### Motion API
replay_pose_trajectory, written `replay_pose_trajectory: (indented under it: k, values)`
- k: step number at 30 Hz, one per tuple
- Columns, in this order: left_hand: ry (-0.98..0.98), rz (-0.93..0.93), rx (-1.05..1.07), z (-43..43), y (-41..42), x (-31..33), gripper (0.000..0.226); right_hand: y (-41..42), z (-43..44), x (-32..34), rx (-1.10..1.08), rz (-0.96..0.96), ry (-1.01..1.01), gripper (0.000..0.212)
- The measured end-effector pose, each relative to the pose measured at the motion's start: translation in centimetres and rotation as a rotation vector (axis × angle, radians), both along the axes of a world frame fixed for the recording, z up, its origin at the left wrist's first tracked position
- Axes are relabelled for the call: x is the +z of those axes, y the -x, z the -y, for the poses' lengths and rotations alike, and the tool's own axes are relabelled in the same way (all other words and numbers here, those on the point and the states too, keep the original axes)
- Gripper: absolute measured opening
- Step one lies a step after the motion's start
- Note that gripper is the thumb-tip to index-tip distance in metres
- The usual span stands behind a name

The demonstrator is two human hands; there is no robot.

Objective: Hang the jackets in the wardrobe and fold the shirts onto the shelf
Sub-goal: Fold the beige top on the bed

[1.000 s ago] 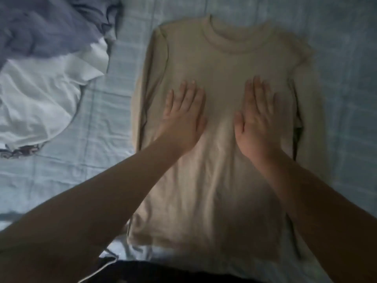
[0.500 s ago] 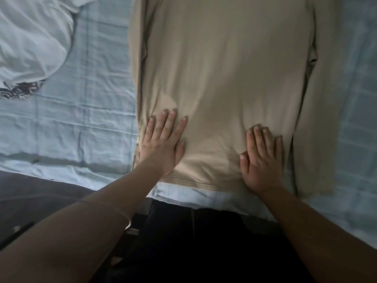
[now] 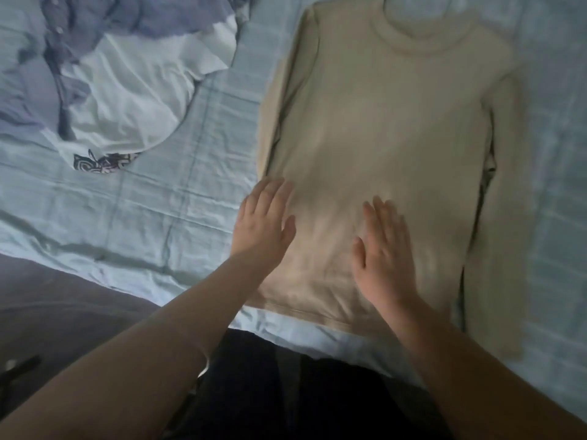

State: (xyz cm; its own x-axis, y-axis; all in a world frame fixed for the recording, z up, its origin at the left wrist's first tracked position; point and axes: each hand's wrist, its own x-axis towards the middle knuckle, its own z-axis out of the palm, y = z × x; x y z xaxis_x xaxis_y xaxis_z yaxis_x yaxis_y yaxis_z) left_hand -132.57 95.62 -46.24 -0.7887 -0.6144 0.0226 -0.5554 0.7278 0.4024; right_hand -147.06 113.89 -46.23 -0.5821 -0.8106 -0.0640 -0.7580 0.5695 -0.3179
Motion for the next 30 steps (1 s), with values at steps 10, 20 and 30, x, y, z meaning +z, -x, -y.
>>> replay_pose_trajectory:
  k: [10,20,30]
  values:
    - [-0.685,0.195,0.530,10.8,2.1,-0.2,0.019,-2.3,18.0,-0.6,0.160,0.028,-0.194,0.058]
    - [-0.540,0.000,0.508,25.3,-2.4,1.9,0.015,-5.0,29.1,2.5,0.128,0.137,0.016,0.053]
    - [-0.880,0.544,0.146,33.0,-9.6,0.8,0.038,-7.8,35.2,-2.0,0.230,0.016,-0.289,0.060]
